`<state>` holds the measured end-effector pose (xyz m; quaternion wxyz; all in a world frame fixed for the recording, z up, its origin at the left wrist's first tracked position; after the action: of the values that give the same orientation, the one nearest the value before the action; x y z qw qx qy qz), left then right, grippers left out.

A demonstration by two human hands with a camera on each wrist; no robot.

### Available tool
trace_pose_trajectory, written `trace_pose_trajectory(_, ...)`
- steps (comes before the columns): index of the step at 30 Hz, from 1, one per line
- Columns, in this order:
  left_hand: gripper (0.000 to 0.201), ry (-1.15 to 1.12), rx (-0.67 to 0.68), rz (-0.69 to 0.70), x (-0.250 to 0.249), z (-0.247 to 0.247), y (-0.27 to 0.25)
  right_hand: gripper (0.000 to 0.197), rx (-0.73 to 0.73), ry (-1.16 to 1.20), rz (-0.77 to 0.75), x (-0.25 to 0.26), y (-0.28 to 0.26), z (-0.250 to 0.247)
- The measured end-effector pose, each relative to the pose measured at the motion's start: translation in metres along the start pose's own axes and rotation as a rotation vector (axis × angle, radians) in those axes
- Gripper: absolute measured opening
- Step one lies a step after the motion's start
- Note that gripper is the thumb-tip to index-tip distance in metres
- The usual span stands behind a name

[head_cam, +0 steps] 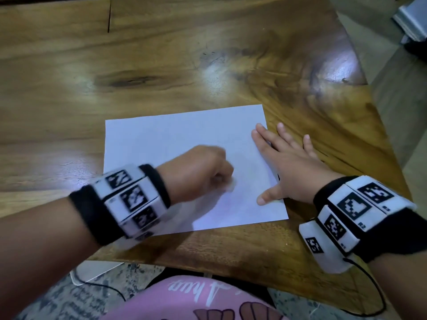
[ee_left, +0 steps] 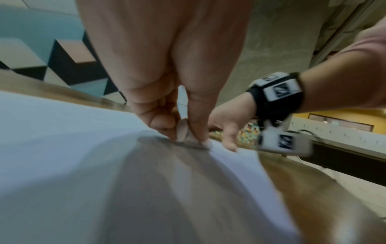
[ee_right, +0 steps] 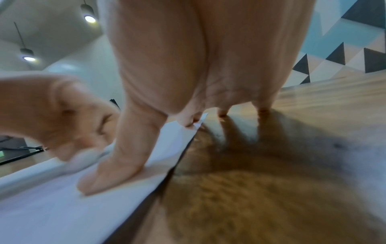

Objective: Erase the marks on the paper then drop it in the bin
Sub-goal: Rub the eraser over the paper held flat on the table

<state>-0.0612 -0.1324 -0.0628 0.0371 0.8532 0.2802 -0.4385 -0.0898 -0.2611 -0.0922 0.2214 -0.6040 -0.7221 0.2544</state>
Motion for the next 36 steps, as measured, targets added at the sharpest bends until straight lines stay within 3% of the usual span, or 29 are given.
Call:
trace_pose_trajectory(4,0.006,-0.103,0.1,-0.07,0.009,0.013,-0.039,0.132,-0.002,0.002,0.001,0.0,0.0,0.001)
trace_pose_trajectory(10,0.009,-0.019,-0.004,-0.04,-0.002,0.002,0.006,0.132,0.007,-0.006,0.003,0.001,0.0,0.001)
trace_pose_trajectory(14,0.007,-0.056,0.051,-0.032,0.0,0.01,-0.007,0.132,0.007,0.0,0.001,0.001,0.0,0.0)
trace_pose_trajectory(17,0.01,-0.146,0.179,-0.21,0.017,0.027,-0.038,0.132,0.008,0.006,0.001,0.001,0.0,0.0)
trace_pose_trajectory(19,0.011,-0.157,0.204,-0.246,0.018,0.027,-0.042,0.132,0.006,0.007,0.002,0.001,0.0,0.0)
trace_pose_trajectory(23,0.01,-0.024,0.053,-0.073,-0.001,0.005,-0.003,0.132,0.004,0.001,0.003,0.002,0.0,0.0)
trace_pose_trajectory(26,0.014,0.018,0.04,-0.074,-0.001,0.003,0.014,0.133,0.013,-0.014,0.005,0.002,0.0,0.0)
trace_pose_trajectory(36,0.008,0.046,0.019,-0.033,0.007,0.008,-0.026,0.136,0.035,-0.073,-0.052,0.003,-0.004,0.004)
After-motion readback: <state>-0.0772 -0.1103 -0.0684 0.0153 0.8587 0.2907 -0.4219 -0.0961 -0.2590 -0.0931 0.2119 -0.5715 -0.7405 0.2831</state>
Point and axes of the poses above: each hand's wrist, its own y-axis towards the middle knuckle, its own z-axis out of the palm, x = y × z, the point moved 7 cm from there along y, towards the middle knuckle, and after that the axes turned 15 degrees about -y, right-handed, at the moved point
